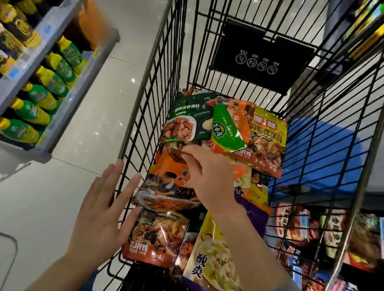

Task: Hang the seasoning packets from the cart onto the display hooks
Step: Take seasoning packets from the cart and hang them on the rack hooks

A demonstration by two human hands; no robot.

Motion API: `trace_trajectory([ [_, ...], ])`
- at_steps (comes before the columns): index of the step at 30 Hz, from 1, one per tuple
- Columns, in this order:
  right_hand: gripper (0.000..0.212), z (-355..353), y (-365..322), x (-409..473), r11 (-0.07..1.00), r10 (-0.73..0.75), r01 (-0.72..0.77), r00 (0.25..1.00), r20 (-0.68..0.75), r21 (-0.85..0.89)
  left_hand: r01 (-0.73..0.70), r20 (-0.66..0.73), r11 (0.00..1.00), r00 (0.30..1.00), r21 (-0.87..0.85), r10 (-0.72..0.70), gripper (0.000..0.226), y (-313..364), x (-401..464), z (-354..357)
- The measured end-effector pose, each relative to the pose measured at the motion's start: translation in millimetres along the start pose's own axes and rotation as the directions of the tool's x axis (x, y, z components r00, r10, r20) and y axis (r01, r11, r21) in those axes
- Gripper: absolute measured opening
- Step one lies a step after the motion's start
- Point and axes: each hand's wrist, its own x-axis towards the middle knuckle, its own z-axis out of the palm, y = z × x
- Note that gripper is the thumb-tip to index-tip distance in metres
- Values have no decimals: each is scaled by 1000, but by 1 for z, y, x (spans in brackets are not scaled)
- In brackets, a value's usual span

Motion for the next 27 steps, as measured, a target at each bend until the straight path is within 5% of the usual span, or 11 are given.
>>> trace_trajectory([
  [6, 27, -71, -33, -42, 999, 17, -15, 999, -39, 52, 25, 0, 999, 1000, -29, -25, 48, 2, 2, -3],
  [10, 17, -119, -50, -52, 1000, 28, -30, 994, -105, -10, 44, 30, 998, 999, -49, -43, 48, 0, 2, -1],
  [18, 17, -150, -98, -46, 998, 7, -3, 998, 56, -61, 55, 38, 995, 998, -80, -52, 49, 1, 0, -3],
  [22, 17, -116, -74, -20, 985, 148, -129, 973, 177, -112, 78, 62, 993, 995, -93, -72, 49, 2, 0, -5],
  [27, 35, -4, 10, 10, 923, 327, -187, 841, 431, -337, 82, 65, 993, 995, -86, -76, 50, 4, -1, -6],
])
